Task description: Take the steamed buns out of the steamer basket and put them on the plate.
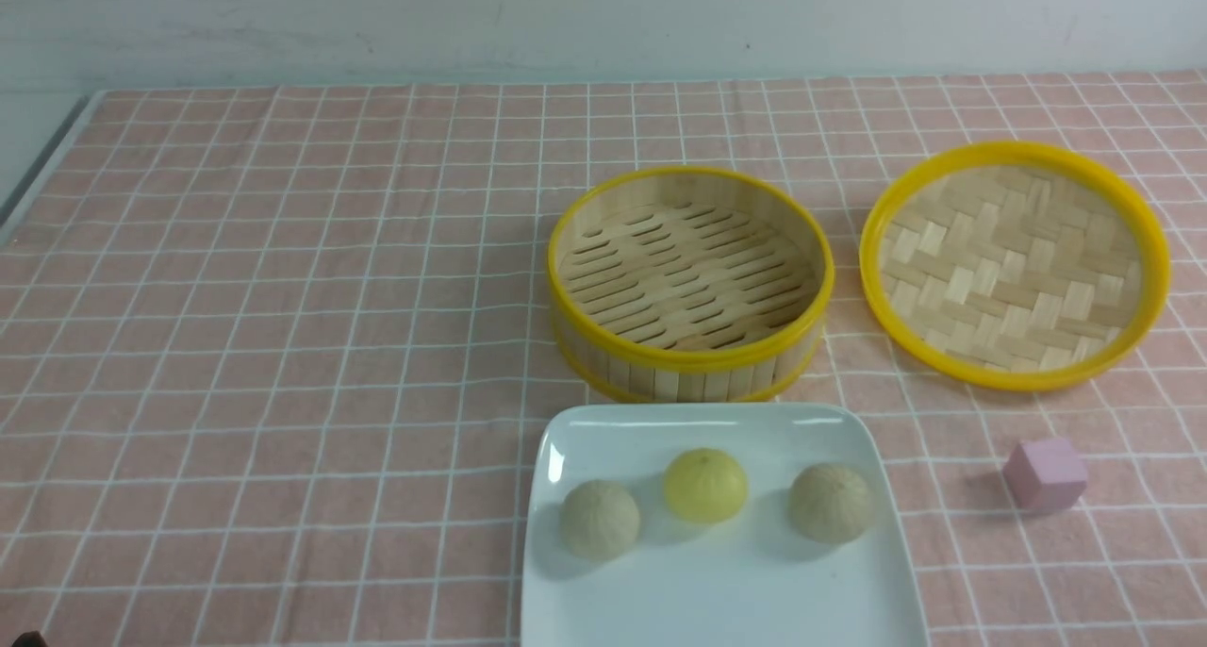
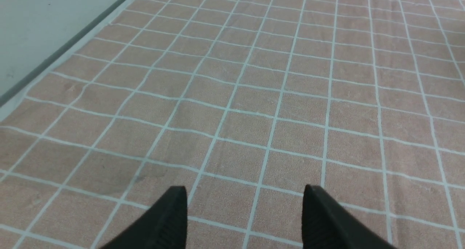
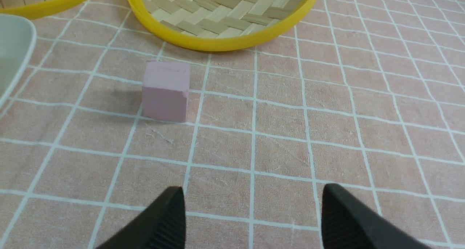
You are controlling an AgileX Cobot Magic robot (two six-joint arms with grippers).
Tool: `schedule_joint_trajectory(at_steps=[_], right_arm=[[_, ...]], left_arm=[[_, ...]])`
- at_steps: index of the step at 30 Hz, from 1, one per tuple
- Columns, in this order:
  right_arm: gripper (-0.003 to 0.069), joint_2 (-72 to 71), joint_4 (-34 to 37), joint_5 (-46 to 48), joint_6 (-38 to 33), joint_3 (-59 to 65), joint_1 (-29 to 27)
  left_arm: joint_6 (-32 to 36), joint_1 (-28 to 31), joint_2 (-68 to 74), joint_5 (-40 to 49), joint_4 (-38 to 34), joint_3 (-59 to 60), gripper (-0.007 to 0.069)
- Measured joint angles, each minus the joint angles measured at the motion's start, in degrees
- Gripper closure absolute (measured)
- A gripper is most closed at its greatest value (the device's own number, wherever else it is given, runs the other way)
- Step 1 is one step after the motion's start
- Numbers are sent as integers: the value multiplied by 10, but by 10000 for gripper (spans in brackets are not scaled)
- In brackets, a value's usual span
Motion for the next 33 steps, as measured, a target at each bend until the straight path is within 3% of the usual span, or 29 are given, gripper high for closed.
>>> schedule_joint_trajectory(at_steps=[10,33], right_arm=[[164,0,0,0,0,0,0],[164,0,0,0,0,0,0]], left_arm=[[0,-57,0,0,0,0,186],[0,-58,0,0,-9,0,186]])
